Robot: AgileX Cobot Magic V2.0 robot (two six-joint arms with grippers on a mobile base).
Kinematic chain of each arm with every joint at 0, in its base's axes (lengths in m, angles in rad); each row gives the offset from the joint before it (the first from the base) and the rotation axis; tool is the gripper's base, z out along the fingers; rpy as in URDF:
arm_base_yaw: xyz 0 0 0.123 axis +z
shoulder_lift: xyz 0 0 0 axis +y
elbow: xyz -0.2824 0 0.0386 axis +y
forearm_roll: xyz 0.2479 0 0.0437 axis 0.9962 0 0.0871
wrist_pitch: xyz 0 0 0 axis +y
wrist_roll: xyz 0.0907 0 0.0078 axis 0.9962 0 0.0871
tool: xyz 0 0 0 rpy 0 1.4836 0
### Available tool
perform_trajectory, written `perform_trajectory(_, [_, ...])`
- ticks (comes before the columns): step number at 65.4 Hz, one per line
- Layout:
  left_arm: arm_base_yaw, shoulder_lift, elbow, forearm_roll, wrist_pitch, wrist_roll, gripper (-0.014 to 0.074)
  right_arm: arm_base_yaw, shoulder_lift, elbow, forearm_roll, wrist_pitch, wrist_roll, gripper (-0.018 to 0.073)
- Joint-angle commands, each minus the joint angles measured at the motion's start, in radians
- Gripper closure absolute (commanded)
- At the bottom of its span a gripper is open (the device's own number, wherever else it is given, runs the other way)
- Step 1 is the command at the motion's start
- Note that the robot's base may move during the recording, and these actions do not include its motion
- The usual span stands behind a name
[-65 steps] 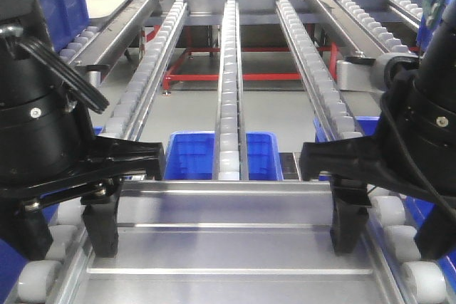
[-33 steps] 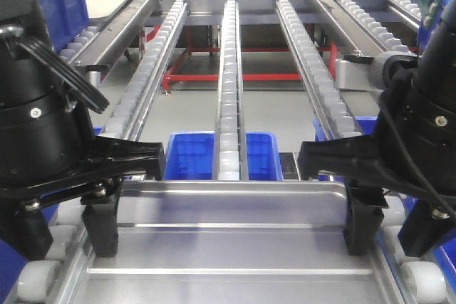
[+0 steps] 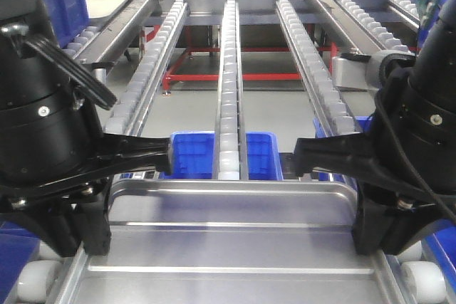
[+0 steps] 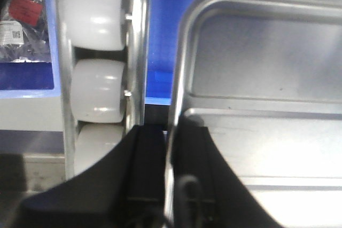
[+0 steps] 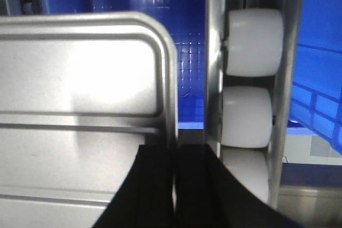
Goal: Grab silver tray and stack on right shelf
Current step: 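Close both grippers on the tray rims and lift the tray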
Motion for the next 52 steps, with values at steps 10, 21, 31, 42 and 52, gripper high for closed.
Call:
perform_trajectory(10, [-0.006, -0.003, -0.024, -0.013, 0.006, -0.014, 0.0695, 0.001, -0.029, -0.019, -0.012, -0.010, -0.008, 0.0510])
perform_trajectory(21, [-0.006, 0.000, -0.024, -0.013, 0.015, -0.014, 0.0697, 0.001, -0.029, -0.019, -0.012, -0.009, -0.008, 0.0510])
perform_trajectory(31, [-0.006, 0.000, -0.024, -0.013, 0.015, -0.014, 0.0697, 0.001, -0.029, -0.019, -0.012, -0.009, -0.008, 0.0510])
perform_trajectory(42, [-0.006, 0.000, -0.024, -0.013, 0.020, -0.014, 0.0697, 0.001, -0.029, -0.019, -0.012, -0.010, -0.008, 0.0510])
perform_trajectory(52, [-0.006, -0.007, -0.042, -0.001, 0.044, -0.009, 0.0697, 0.001, -0.034, -0.025, -0.012, -0.005, -0.008, 0.0510])
